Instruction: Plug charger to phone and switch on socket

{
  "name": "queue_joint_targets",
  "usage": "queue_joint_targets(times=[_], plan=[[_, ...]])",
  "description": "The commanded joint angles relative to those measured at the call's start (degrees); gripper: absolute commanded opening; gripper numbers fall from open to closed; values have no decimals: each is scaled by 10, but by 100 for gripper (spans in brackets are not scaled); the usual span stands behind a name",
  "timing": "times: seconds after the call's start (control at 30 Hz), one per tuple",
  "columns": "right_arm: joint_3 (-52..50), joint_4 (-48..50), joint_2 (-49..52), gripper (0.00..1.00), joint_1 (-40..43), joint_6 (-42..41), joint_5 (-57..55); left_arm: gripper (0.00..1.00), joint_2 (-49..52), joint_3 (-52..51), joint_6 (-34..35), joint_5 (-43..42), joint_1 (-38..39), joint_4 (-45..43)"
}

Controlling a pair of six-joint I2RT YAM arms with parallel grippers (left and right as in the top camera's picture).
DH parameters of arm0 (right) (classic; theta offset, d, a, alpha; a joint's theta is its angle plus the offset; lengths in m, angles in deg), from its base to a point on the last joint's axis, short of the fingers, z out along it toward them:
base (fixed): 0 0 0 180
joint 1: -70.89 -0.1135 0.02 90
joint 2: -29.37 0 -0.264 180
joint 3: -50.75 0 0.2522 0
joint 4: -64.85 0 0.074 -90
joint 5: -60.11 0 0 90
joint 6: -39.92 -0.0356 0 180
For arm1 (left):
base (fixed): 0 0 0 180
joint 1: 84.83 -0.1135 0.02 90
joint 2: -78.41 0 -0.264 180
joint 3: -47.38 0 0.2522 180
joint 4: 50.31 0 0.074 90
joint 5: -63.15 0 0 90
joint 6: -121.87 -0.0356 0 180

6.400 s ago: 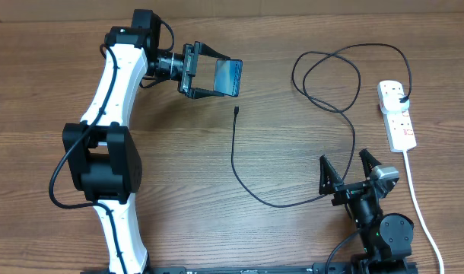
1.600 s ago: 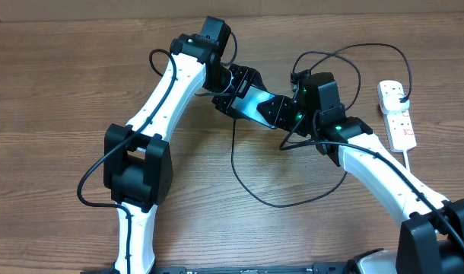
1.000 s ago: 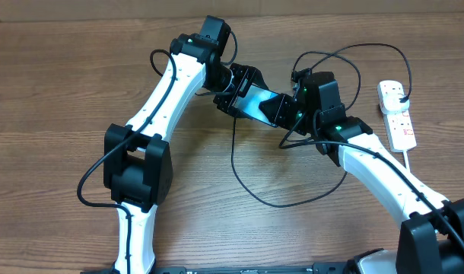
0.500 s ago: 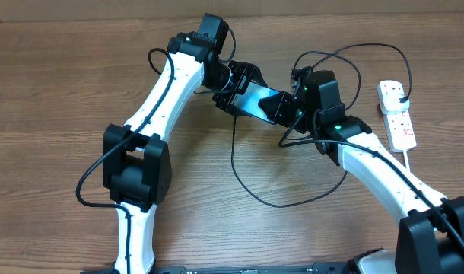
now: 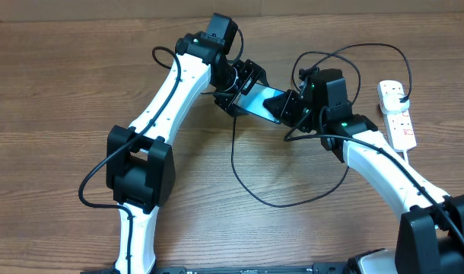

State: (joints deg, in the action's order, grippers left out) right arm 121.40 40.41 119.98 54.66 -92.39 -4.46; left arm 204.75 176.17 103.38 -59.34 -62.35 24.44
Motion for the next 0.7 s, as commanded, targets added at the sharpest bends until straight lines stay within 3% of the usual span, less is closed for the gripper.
queue_joint_targets(times=[0.0,0.3,0.4,0.5,0.67], plan=[[12,10,-8,4,21,-12,-13,86,-3,5,-34,61,-12,-3],[12,14,-8,4,28,-27,-10,94,-3,5,-63,16,-26,-55],[13,17,-8,4,41,-48,-9,100,-3,5,-120,-51,-41,-80],[14,31,-9,4,54,-73,-6,100,-3,5,-193,-145,-58,-118],[14,120,-16,4,59,-110,1,100,-3,5,-207,-258,-85,-180]])
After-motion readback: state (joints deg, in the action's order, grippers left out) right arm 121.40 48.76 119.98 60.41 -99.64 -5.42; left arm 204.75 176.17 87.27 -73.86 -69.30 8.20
